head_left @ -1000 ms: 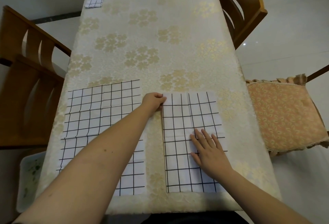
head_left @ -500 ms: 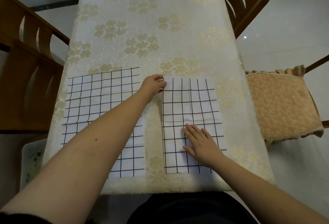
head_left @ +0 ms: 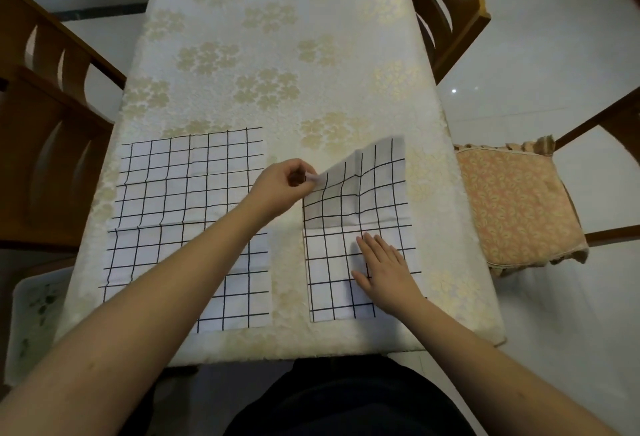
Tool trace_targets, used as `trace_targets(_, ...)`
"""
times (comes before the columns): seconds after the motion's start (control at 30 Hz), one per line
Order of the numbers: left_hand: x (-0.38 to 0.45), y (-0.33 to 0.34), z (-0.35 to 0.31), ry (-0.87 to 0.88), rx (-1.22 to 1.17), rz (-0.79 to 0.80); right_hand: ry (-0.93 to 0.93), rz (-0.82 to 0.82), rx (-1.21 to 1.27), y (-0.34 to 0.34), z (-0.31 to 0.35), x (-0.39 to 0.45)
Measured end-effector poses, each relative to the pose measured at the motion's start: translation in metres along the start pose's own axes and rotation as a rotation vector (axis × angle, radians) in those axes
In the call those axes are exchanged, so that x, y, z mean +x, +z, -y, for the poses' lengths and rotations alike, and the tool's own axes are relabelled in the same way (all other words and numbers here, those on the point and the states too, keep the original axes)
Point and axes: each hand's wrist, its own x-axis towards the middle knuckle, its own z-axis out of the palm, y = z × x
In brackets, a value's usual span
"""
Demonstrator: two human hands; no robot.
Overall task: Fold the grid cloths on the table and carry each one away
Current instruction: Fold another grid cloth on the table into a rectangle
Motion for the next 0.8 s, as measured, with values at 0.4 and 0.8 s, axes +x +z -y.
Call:
trace_targets(0.4,-0.098,0.032,0.048,0.319,0.416,0.235,0.165,-0.153,0.267,0.000,-0.022,-0.046)
trace_targets(0.8,-0.124,0.060,0.101,0.241,0.369,0.368,0.703,-0.471,1.283,-0.004,-0.021,-0.068)
